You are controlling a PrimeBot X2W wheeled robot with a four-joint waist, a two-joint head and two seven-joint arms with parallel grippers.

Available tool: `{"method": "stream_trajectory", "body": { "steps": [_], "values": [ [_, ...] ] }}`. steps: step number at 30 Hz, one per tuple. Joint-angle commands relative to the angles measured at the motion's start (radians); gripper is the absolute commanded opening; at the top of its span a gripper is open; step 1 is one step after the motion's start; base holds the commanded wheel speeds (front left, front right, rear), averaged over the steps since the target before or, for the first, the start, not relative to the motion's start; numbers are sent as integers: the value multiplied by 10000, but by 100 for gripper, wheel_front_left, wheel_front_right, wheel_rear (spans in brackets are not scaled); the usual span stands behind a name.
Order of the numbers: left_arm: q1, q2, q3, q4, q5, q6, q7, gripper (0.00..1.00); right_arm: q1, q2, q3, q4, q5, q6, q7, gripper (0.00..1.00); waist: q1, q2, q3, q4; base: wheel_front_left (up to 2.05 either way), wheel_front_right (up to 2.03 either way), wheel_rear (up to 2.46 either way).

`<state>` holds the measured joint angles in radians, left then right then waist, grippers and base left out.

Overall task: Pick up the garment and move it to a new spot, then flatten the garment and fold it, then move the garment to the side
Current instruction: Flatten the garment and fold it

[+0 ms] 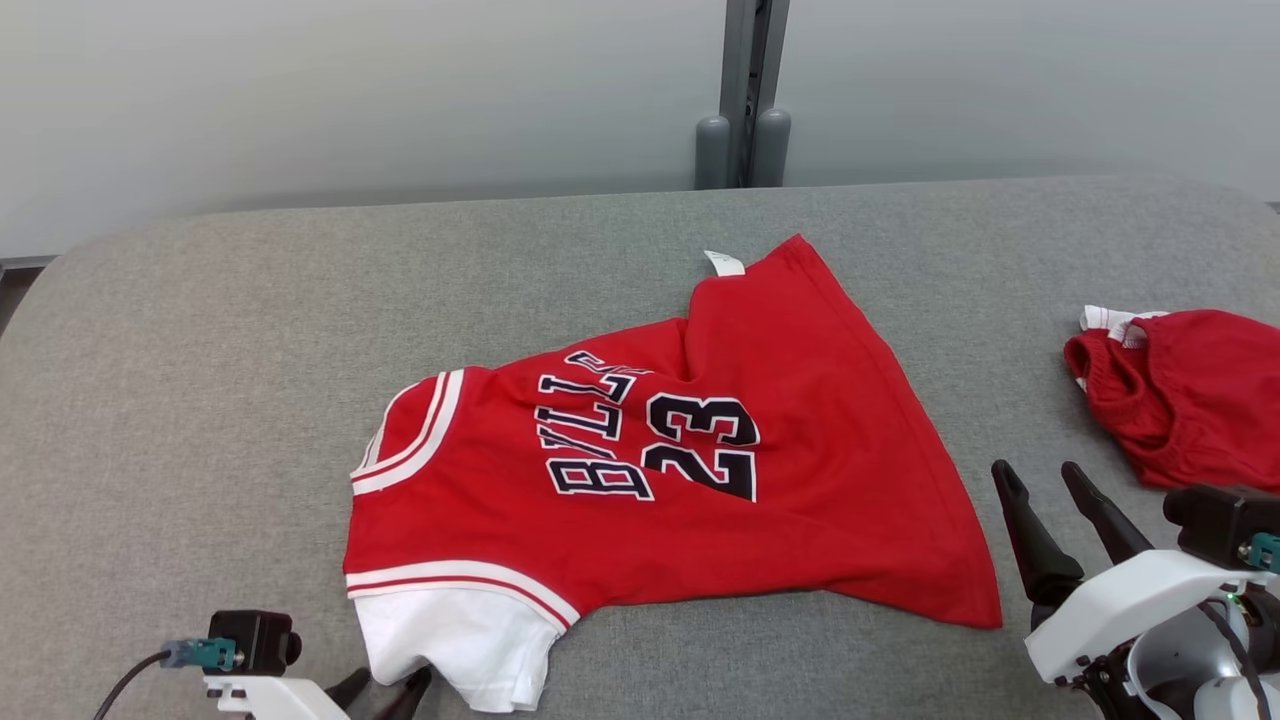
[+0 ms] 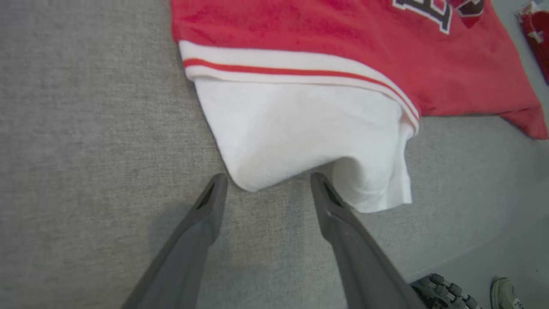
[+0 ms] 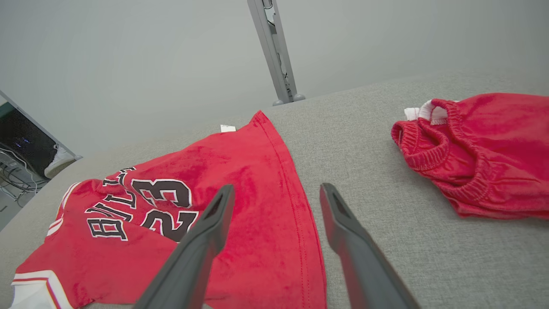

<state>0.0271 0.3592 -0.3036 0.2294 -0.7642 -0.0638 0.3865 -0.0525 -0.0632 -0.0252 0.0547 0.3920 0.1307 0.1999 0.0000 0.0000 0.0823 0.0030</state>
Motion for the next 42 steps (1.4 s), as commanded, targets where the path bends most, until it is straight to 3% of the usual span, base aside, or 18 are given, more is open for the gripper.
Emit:
{"method": "stream_trajectory", "body": {
  "steps": [1, 9, 10, 11, 12, 21, 31, 32, 33, 38, 42],
  "values": [
    [-242, 8, 27, 141, -41, -77, -68, 100, -83, -48, -26, 59, -77, 1, -81, 100, 0, 0, 43, -35, 0, 0, 0],
    [-943, -131, -124, 970, -85, -366, -464, 100, -232, -24, -48, 94, -137, 3, -43, 100, 0, 0, 199, -144, 0, 0, 0],
    [-978, -143, -151, 1027, -115, -395, -451, 87, -223, -19, -56, 98, -148, 1, -38, 100, 0, 0, 205, -147, 0, 0, 0],
    [-1009, -141, -181, 1079, -146, -420, -462, 21, -216, -13, -63, 106, -163, 1, -32, 100, 0, 0, 207, -149, 0, 0, 0],
    [-1016, -125, -207, 1113, -165, -437, -471, 0, -213, -7, -76, 111, -174, 1, -27, 100, 0, 0, 207, -147, 0, 0, 0],
    [-813, 254, -147, 301, -350, -537, -403, 0, -48, 24, -200, 158, -197, 1, -15, 100, 0, 0, 82, 44, 0, 0, 0],
    [7, 1879, -412, -1488, -546, -391, 1857, 0, 53, 23, -144, 262, -154, 1, 436, 100, 0, 0, -29, 106, 0, 0, 0],
    [56, 1970, -437, -1581, -510, -343, 1974, 42, 51, 10, -140, 253, -155, 1, 448, 100, 0, 0, -28, 90, 0, 0, 0],
    [100, 2022, -476, -1660, -490, -327, 2067, 100, 47, -2, -140, 239, -146, 1, 482, 100, 0, 0, -28, 73, 0, 0, 0],
    [287, 2225, -365, -1968, -497, -64, 2170, 100, 136, -36, -217, 157, -117, 1, 603, 100, 0, 0, -35, -21, 0, 0, 0],
    [421, 2415, 102, -2379, -217, 225, 1487, 100, 186, -67, -311, -2, -170, 1, 482, 100, 0, 0, -59, -60, 0, 0, 0]
  ]
}}
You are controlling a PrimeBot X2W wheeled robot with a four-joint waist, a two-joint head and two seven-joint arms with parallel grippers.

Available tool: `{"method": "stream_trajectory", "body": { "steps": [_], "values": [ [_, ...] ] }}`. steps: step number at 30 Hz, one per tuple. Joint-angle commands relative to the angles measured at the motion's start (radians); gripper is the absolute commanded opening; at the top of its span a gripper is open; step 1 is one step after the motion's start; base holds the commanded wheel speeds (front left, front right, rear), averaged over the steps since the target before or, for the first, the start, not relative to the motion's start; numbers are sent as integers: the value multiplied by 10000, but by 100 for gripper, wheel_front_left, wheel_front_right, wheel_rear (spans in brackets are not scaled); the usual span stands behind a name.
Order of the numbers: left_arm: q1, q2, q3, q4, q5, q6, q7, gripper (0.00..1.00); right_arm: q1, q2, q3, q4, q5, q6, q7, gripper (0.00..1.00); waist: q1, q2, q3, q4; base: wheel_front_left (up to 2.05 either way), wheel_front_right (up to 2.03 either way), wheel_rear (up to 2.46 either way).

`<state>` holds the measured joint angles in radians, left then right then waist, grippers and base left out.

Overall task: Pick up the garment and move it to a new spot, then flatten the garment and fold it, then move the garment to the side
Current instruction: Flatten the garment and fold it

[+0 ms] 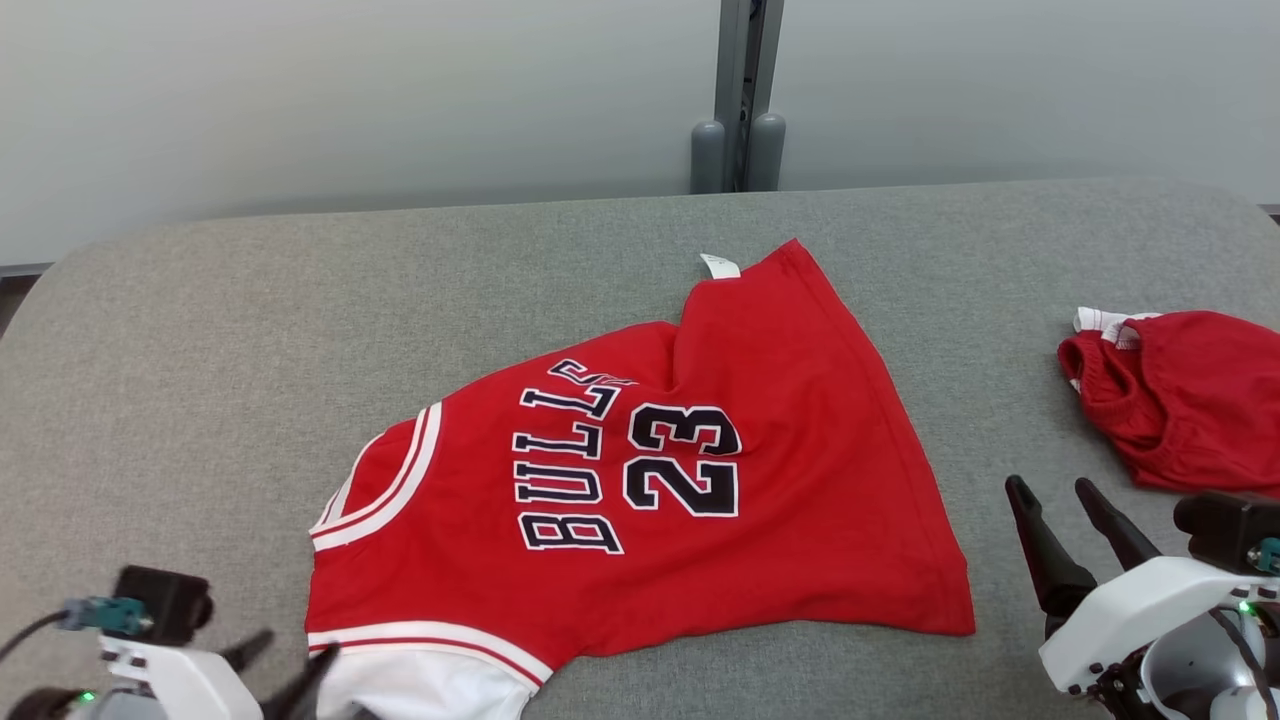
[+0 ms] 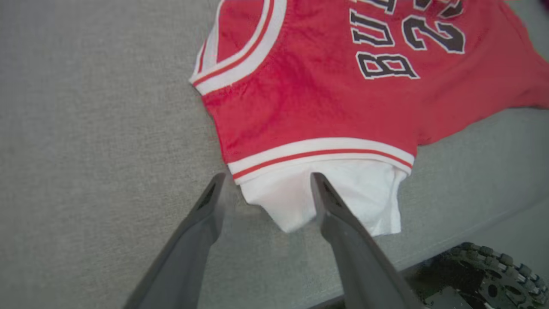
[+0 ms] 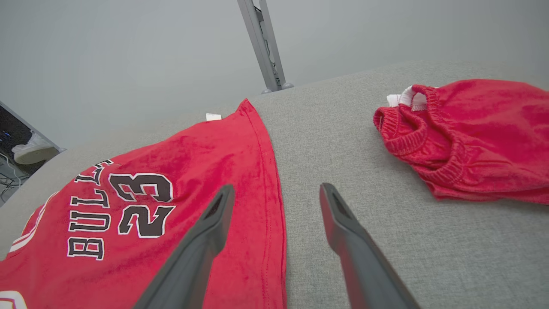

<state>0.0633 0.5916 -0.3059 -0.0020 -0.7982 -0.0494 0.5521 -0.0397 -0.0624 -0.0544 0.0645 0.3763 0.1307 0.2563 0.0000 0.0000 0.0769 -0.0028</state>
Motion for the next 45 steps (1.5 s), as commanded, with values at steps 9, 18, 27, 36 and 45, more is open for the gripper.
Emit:
{"method": "stream_trajectory", "body": {
  "steps": [9, 18, 27, 36, 45],
  "values": [
    [-24, -404, 923, -515, 1073, 763, -2775, 100, 159, -79, 75, -573, 91, 1, -913, 100, 0, 0, -191, 42, 0, 0, 0],
    [112, -1402, 1173, -57, 1619, 1050, -5375, 100, 249, -96, 282, -601, 144, 1, -2445, 100, 0, 0, -362, 28, 0, 0, 0],
    [-266, -2293, 1347, 697, 2276, 1152, -7818, 100, 322, -11, 243, -110, -456, 1, -4449, 100, 0, 0, -536, 104, 0, 0, 0],
    [-326, -3093, 2116, 1336, 2881, 668, -8181, 100, 244, 6, 985, 638, -1012, 1, -5132, 100, 0, 0, -598, 65, 0, 0, 0],
    [-131, -4050, 3001, 1368, 4245, -28, -8177, 100, 283, -30, 1036, 1327, -1128, 1, -5223, 100, 0, 0, -617, 125, 0, 0, 0]
  ]
}}
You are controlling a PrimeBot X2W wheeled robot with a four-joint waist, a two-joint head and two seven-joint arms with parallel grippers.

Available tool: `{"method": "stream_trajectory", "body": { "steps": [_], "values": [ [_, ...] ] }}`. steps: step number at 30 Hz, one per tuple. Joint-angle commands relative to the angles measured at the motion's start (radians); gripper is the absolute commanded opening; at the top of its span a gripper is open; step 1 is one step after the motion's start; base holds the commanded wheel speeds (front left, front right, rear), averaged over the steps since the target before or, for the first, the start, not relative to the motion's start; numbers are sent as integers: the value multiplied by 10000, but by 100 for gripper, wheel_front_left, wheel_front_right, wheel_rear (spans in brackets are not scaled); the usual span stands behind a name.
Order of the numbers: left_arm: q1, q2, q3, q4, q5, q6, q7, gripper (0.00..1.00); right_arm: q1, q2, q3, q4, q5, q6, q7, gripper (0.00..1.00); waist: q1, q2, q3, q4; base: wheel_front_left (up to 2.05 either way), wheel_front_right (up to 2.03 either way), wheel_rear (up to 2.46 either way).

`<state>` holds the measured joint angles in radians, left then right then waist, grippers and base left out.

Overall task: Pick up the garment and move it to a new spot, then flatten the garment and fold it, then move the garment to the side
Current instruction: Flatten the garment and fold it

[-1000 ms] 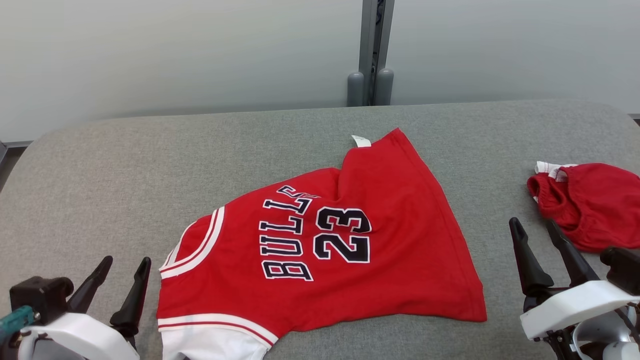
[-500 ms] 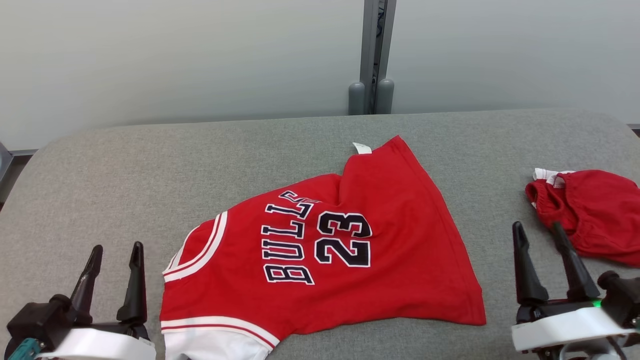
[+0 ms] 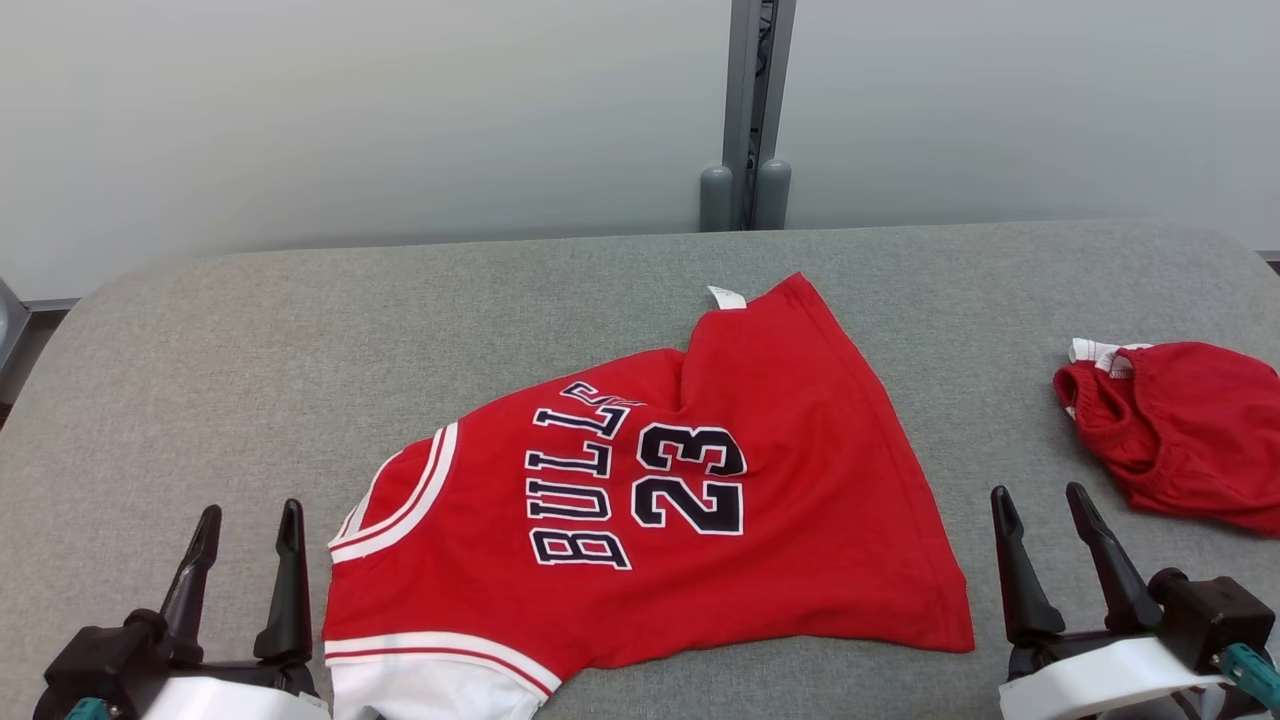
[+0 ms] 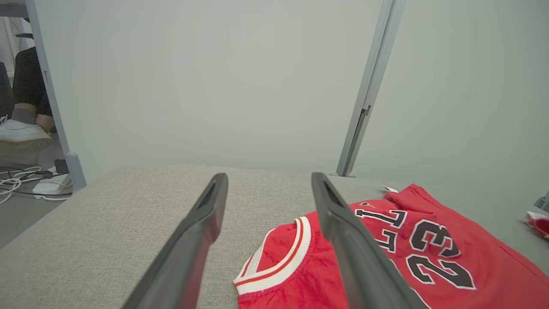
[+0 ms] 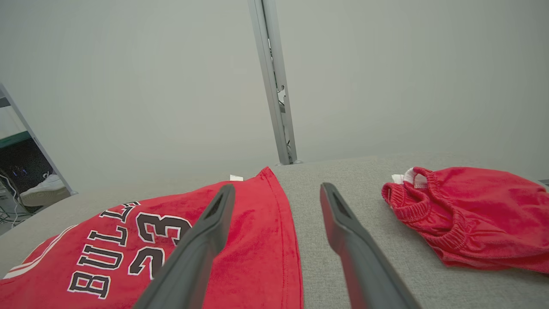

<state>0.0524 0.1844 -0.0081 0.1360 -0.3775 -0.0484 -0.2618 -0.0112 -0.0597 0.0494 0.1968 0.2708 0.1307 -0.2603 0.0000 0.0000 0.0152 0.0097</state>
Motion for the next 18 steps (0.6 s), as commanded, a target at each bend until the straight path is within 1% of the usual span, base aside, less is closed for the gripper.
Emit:
{"method": "stream_trajectory", "body": {
  "steps": [1, 8, 18],
  "values": [
    [-18, -50, 87, 13, 118, -104, -37, 100, -24, -73, -17, 46, -90, 1, -60, 100, 0, 0, 0, 4, 0, 0, 0],
    [-105, -459, 563, 184, 616, -481, -40, 100, -198, -102, -249, -56, -144, 1, -67, 100, 0, 0, 74, -31, 0, 0, 0],
    [-214, -751, 889, 310, 948, -737, -39, 100, -191, -61, -326, -322, -204, 1, -61, 100, 0, 0, 57, -54, 0, 0, 0]
  ]
}}
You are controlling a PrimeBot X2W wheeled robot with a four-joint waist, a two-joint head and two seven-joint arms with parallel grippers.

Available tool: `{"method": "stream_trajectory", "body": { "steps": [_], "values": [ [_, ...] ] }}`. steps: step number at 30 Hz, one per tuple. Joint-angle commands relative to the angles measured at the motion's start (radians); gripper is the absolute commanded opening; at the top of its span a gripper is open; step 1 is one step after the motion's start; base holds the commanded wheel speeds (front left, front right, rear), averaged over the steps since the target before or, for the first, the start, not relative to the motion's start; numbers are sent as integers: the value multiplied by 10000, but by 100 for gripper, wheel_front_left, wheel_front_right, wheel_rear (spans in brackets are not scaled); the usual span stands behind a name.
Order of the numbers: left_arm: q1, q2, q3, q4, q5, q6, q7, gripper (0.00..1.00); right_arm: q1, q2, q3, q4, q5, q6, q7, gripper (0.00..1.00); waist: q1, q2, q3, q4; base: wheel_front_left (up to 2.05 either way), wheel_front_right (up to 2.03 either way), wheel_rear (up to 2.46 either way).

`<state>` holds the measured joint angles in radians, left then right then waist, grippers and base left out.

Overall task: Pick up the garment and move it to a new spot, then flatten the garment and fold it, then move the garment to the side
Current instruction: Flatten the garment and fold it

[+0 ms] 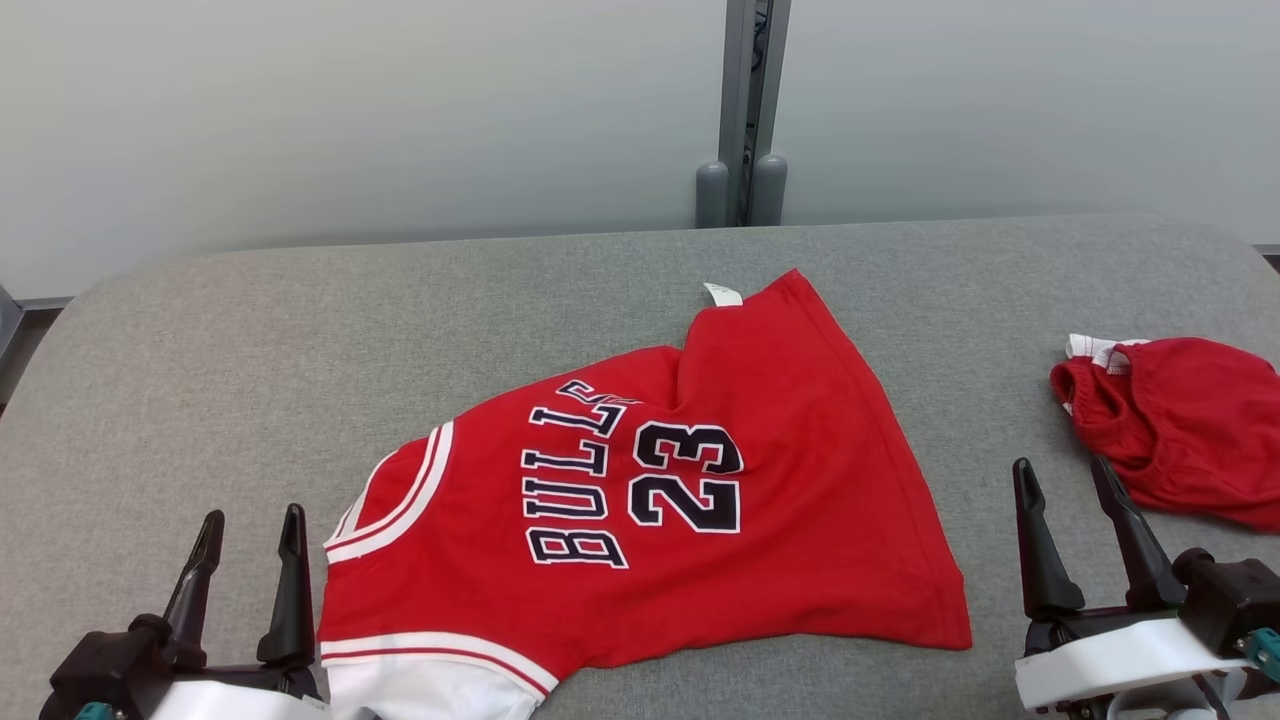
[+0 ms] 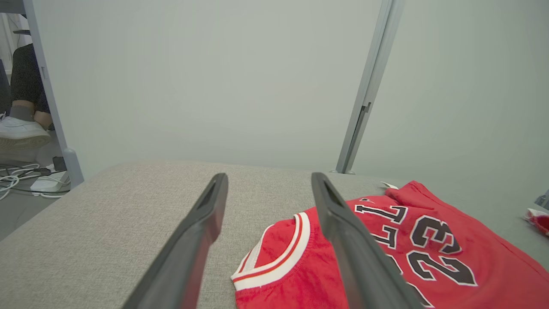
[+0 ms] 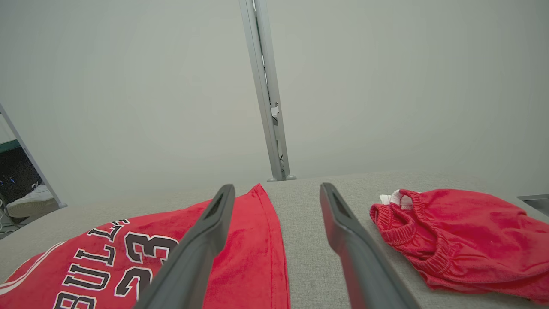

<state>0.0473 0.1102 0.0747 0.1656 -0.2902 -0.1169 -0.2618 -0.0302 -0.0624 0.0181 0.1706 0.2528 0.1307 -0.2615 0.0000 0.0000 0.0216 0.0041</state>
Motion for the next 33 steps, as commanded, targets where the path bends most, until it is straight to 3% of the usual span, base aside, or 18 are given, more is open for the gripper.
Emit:
{"method": "stream_trajectory", "body": {
  "steps": [1, 16, 20, 25, 33],
  "values": [
    [-161, -32, 69, 27, 95, -73, -39, 100, 12, -31, -12, -59, -18, 1, -50, 100, 0, 0, -21, 5, 0, 0, 0],
    [-163, -114, 39, 258, 215, -134, -27, 100, 95, 0, -4, 267, 136, 1, -45, 100, 0, 0, -93, 6, 0, 0, 0],
    [-69, 220, -453, 808, -150, -139, 4, 100, -17, -221, 269, 807, 600, 0, 709, 100, 0, 0, -104, 16, 0, 0, 0],
    [71, 775, -1089, 1248, -1224, -141, 1412, 100, -7, -553, 405, 1199, 1066, 1, 2264, 100, 0, 0, -83, 93, 0, 0, 0],
    [526, 1409, -1327, 190, -2405, -101, 4395, 100, 77, -388, 202, 1501, 1332, 1, 4231, 100, 0, 0, 45, 360, 0, 0, 0]
  ]
}}
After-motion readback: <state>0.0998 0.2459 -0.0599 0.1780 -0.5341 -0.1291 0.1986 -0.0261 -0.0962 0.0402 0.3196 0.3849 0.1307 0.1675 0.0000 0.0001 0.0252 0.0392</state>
